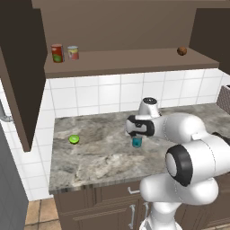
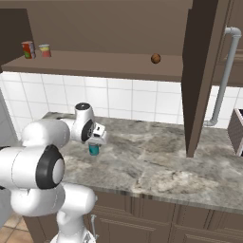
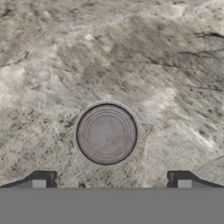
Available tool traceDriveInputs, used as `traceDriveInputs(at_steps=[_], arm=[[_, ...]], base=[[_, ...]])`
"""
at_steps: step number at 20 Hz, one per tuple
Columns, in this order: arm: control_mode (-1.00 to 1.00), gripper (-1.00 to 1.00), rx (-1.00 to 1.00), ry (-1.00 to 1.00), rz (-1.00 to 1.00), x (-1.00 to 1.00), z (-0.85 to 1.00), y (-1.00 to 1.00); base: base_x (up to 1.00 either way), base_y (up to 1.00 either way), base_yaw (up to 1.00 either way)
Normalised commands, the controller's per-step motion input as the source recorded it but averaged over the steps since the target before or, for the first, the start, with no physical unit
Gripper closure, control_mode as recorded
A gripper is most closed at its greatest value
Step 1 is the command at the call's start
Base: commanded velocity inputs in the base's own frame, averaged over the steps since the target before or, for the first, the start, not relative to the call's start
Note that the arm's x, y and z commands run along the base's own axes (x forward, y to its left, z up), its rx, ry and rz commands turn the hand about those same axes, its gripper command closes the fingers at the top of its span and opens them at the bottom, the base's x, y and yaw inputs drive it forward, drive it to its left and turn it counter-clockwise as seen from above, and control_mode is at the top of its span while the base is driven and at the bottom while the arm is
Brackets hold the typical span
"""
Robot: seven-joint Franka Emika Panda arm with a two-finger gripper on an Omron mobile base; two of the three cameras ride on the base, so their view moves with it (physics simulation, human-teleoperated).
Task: Pick the cans from the counter and place them in their designated side in the cabinet.
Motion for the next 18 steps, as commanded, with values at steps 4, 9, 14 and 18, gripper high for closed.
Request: traceDriveInputs(at_steps=[4, 9, 14, 18], arm=[[-1.0, -1.0, 0.0, 0.02, 0.0, 0.17, -0.14, 0.0], [-1.0, -1.0, 0.0, 0.01, 0.0, 0.18, -0.12, 0.0], [-1.0, -1.0, 0.0, 0.01, 0.0, 0.18, -0.12, 0.0], [-1.0, -1.0, 0.0, 0.02, 0.0, 0.16, -0.18, 0.0]], base=[[0.0, 0.0, 0.0], [0.0, 0.0, 0.0], [0.0, 0.0, 0.0], [0.0, 0.0, 0.0]])
